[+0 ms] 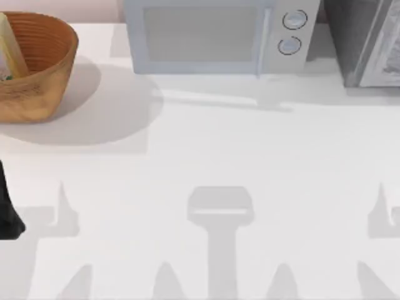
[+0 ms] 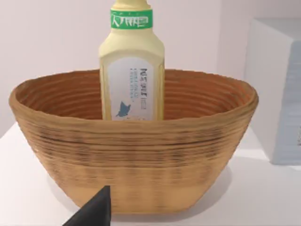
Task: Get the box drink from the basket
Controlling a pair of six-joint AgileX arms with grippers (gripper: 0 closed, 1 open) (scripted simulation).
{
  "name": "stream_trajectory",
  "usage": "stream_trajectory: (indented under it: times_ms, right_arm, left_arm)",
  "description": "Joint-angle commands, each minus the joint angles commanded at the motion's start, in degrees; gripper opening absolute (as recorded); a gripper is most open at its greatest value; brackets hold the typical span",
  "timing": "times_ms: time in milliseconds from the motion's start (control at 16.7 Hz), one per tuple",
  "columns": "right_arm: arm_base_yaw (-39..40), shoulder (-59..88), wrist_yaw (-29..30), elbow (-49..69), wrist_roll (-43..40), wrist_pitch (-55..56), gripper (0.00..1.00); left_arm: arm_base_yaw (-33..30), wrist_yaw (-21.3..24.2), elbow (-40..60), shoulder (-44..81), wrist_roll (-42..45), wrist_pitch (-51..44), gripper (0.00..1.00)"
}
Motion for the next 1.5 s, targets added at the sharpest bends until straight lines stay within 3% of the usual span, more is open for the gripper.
stream_trajectory:
  times_ms: [240, 540, 1500]
  right_arm:
    - [0.0, 0.0, 0.0, 0.0, 0.0, 0.0, 1.00]
    - [0.0, 0.0, 0.0, 0.0, 0.0, 0.0, 1.00]
    - [0.0, 0.0, 0.0, 0.0, 0.0, 0.0, 1.00]
  left_arm:
    - [0.1, 0.2, 0.3, 1.7, 0.1, 0.9, 1.00]
    - [1.0, 1.8, 4.7, 15.8, 0.4, 9.2, 1.00]
    - [7.6, 9.1, 34.2, 94.6, 0.2, 61.1, 1.00]
